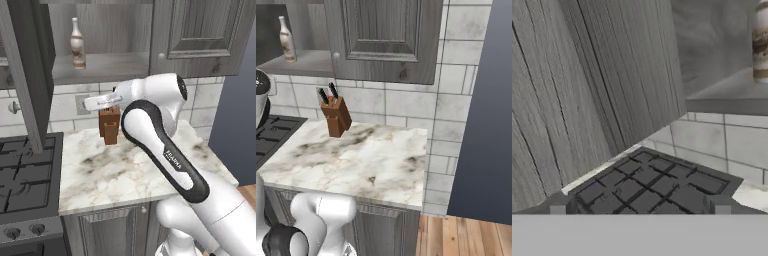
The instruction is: Open the cabinet directly in front. Then move the liquor and the mug to the dining counter with the jar on it.
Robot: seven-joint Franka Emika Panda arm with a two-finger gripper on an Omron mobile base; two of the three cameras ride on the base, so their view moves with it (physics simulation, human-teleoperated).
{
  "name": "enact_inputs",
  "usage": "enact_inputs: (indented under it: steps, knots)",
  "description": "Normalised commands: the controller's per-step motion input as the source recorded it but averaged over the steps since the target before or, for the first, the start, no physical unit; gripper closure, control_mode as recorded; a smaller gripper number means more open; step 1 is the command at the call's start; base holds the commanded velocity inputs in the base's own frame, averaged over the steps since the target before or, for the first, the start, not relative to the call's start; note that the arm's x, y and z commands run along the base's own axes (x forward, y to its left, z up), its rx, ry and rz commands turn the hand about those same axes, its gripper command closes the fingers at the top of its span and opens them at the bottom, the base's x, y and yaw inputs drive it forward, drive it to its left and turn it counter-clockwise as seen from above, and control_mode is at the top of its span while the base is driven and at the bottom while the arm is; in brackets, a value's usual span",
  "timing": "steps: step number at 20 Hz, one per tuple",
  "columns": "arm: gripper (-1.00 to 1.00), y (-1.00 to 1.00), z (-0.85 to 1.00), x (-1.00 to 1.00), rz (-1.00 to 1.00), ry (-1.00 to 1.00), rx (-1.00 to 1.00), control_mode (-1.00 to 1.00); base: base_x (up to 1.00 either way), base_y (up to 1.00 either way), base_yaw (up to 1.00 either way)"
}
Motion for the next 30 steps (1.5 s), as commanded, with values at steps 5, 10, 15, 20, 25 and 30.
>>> enact_inputs:
  steps: [5, 10, 15, 20, 25, 30]
  knots:
    - [-1.00, -0.86, 0.24, -0.39, -0.49, -0.08, -0.02, -1.00, 0.00, 0.00, 0.00]
    - [-1.00, -0.70, 0.02, -0.41, -0.60, -0.05, -0.01, -1.00, 0.00, 0.00, 0.00]
    - [-1.00, -0.85, 0.20, -0.50, -0.50, -0.04, 0.00, -1.00, 0.00, 0.00, 0.00]
    - [-1.00, -0.83, 0.36, -0.59, -0.28, -0.06, 0.00, -1.00, 0.00, 0.00, 0.00]
    - [-1.00, -0.49, 0.25, -0.39, -0.05, -0.10, 0.02, -1.00, 0.00, 0.00, 0.00]
    - [-1.00, 0.00, 0.00, 0.00, 0.04, 0.00, -0.07, -1.00, 0.00, 0.00, 0.00]
